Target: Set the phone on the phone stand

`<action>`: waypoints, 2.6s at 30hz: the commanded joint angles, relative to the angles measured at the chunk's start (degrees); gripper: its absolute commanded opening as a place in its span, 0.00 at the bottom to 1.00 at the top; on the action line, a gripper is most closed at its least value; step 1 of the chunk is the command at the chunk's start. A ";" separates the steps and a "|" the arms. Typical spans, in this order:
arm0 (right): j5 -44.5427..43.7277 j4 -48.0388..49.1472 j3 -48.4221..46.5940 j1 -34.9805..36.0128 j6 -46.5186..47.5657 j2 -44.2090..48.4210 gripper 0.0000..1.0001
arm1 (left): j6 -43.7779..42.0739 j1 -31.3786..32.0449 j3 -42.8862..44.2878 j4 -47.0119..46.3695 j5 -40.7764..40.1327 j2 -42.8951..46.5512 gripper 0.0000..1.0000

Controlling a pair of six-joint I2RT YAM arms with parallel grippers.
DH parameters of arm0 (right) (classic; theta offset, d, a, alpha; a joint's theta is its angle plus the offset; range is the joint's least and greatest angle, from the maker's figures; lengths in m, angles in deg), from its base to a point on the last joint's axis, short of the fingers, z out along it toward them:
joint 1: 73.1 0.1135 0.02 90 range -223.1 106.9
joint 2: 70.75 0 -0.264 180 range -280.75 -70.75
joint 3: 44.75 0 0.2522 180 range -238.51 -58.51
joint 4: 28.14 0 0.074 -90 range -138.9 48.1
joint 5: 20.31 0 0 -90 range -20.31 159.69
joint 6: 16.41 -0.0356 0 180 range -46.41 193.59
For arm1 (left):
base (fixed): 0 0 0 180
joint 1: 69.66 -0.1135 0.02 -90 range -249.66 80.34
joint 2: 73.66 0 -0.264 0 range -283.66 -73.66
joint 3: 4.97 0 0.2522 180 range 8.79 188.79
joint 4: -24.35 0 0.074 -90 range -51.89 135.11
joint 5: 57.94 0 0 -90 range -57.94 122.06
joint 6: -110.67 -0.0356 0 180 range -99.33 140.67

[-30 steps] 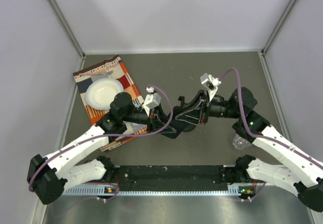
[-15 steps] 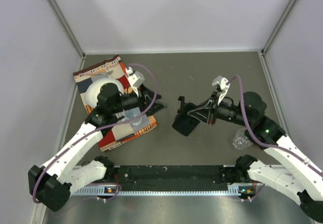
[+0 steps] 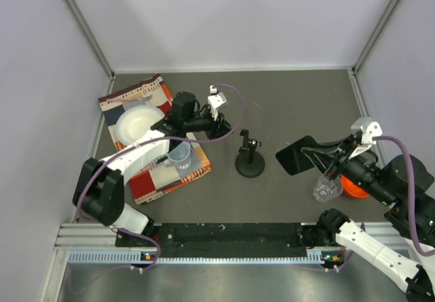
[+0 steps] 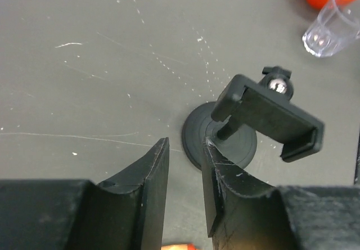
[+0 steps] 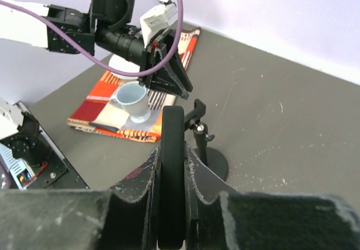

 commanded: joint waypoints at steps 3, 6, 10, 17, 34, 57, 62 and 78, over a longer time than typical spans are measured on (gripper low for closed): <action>-0.74 0.12 -0.39 -0.28 0.59 0.38 0.00 | -7.81 2.01 0.77 -8.61 4.12 -2.45 0.31; -0.12 0.21 -0.39 -0.28 0.76 0.38 0.00 | -7.81 2.89 -0.46 -9.69 5.87 -3.24 0.32; 1.10 0.47 -0.04 -0.28 0.85 0.29 0.00 | -7.36 3.33 -0.56 -10.31 7.63 -4.55 0.35; 2.51 1.08 0.66 -0.28 0.41 0.55 0.00 | -8.24 3.51 1.11 -8.11 11.05 -6.32 0.35; 5.41 2.23 2.07 -0.28 -0.11 -0.50 0.00 | -9.12 3.95 4.01 -9.44 15.81 -10.80 0.33; 8.04 4.34 4.01 -0.28 0.15 -2.16 0.00 | 24.61 18.96 -8.11 -15.04 -8.09 2.56 0.62; 13.75 2.76 1.47 -0.28 1.90 -5.68 0.00 | 24.91 19.15 -11.27 -13.65 -15.38 7.99 0.64; 7.45 -6.83 -3.64 -0.28 10.61 -10.52 0.00 | 22.68 22.04 -12.07 0.68 -22.64 18.03 0.47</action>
